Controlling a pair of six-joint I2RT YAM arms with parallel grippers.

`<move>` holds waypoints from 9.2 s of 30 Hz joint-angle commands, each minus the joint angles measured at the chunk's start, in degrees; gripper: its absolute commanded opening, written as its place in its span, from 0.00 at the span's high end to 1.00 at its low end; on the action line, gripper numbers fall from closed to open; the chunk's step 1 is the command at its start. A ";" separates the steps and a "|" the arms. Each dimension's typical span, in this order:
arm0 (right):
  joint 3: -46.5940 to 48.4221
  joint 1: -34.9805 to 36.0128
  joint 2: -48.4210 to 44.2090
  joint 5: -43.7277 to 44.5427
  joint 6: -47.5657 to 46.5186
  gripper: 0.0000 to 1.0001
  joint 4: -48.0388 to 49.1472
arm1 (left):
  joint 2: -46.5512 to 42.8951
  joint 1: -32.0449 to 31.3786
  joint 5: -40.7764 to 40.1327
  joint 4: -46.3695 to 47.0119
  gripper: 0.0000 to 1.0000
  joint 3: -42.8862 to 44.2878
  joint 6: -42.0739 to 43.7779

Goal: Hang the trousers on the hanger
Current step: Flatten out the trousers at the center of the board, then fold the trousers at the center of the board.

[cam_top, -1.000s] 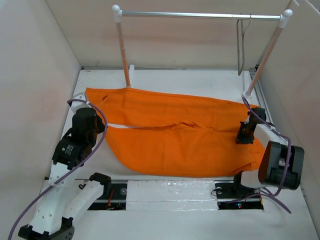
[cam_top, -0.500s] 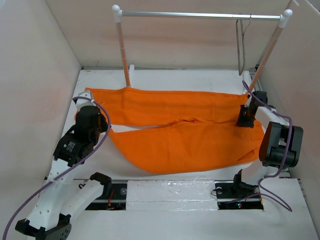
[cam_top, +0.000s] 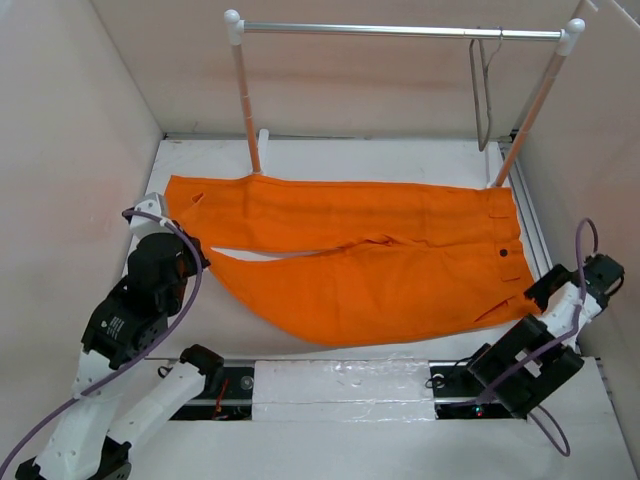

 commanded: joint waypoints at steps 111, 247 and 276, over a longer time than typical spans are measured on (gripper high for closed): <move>-3.36 34.62 22.81 -19.19 18.39 0.27 43.62 | 65.03 33.02 19.65 26.33 0.32 -2.89 -8.90; 82.85 80.68 76.25 -38.52 -6.91 1.00 20.55 | 79.90 40.14 -3.40 5.76 1.00 43.44 -6.00; 90.70 78.39 77.34 -21.39 -3.54 0.47 20.21 | 93.10 40.14 -7.43 6.47 0.14 58.39 -3.53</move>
